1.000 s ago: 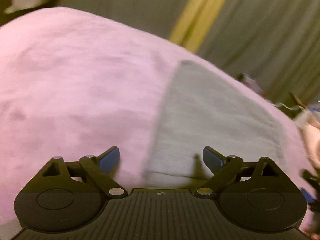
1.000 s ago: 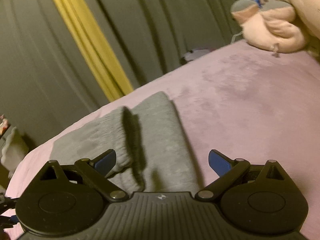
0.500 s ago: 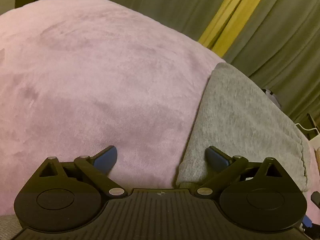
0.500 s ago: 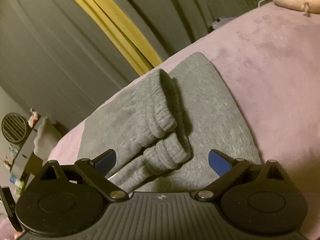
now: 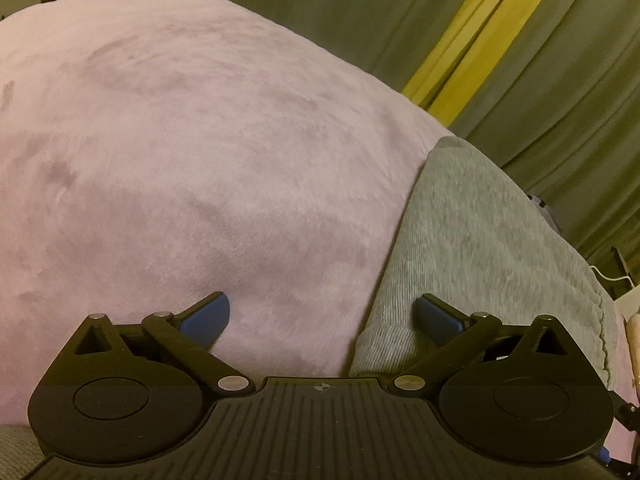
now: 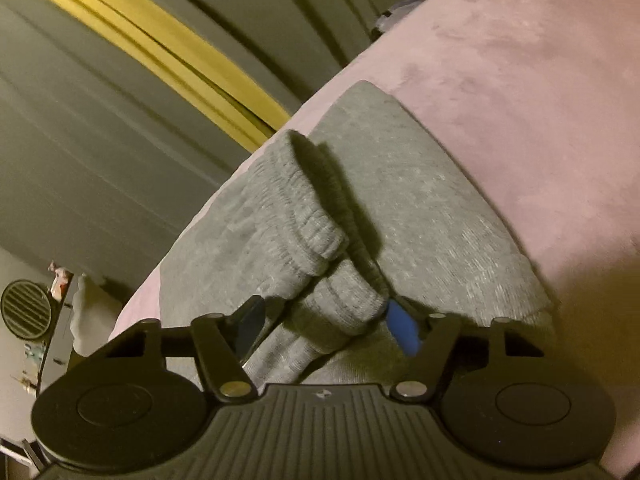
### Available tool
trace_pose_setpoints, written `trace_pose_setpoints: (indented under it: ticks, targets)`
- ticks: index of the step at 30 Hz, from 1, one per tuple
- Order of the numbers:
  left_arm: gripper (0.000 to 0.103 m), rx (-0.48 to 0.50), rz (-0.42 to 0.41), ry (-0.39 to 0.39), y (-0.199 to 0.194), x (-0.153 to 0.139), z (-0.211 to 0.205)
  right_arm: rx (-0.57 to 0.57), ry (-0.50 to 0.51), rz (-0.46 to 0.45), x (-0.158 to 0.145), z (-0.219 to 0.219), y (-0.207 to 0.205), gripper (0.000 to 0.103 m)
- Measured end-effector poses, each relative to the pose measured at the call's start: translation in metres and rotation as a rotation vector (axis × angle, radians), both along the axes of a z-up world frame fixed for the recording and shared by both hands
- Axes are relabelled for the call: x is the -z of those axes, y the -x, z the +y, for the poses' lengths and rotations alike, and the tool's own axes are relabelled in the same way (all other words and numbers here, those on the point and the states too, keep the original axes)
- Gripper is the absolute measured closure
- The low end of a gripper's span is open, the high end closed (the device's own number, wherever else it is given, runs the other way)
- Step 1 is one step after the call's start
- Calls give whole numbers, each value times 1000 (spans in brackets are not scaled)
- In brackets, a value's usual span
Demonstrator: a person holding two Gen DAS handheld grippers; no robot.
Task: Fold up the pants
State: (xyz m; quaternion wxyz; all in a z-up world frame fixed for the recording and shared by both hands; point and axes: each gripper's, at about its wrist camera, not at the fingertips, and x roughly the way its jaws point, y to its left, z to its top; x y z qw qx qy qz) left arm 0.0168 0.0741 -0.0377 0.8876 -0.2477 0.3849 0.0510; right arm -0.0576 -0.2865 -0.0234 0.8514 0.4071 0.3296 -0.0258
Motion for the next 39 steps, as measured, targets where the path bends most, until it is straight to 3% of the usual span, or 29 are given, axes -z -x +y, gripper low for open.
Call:
trace_pose_setpoints:
  ticks: [6, 9, 13, 18, 20, 21, 24, 26, 28, 30, 32, 33, 34, 35, 39]
  targets:
    - [0, -3, -2, 6, 0, 0, 1, 28, -69, 31, -1, -4, 7, 36]
    - [0, -3, -3, 2, -1, 0, 0, 52, -115, 25, 4, -6, 2, 28]
    - [0, -6, -5, 8, 0, 0, 0, 101, -202, -4, 11, -5, -9, 5]
    - [0, -5, -5, 7, -1, 1, 0, 122, -182, 6, 9, 3, -27, 4]
    - [0, -5, -5, 5, -1, 1, 1, 119, -139, 5, 6, 7, -30, 21]
    - [0, -5, -5, 6, -1, 1, 1, 118, -116, 13, 6, 8, -31, 53]
    - [0, -6, -6, 6, -1, 1, 2, 122, -161, -4, 12, 4, -28, 52]
    - [0, -5, -6, 2, -1, 1, 1, 141, -218, -25, 17, 1, -28, 43]
    - [0, -5, -6, -2, -1, 1, 1, 148, -251, -44, 17, 1, -32, 26]
    - [0, -4, -6, -4, -1, 2, 1, 143, -231, -40, 13, 8, -40, 18]
    - [0, -4, -6, -6, -1, 2, 1, 127, -178, -16, 9, 15, -51, 19]
    - [0, -4, -7, -6, -1, 2, 0, 121, -148, -2, 6, 18, -55, 24]
    - [0, -3, -8, -7, -1, 2, 0, 118, -115, 8, 3, 21, -58, 46]
    - [0, -3, -8, -7, -1, 2, 0, 111, -99, 13, 2, 21, -60, 60]
    - [0, -5, -9, 0, -1, 2, 1, 86, -114, -20, -10, 23, -60, 64]
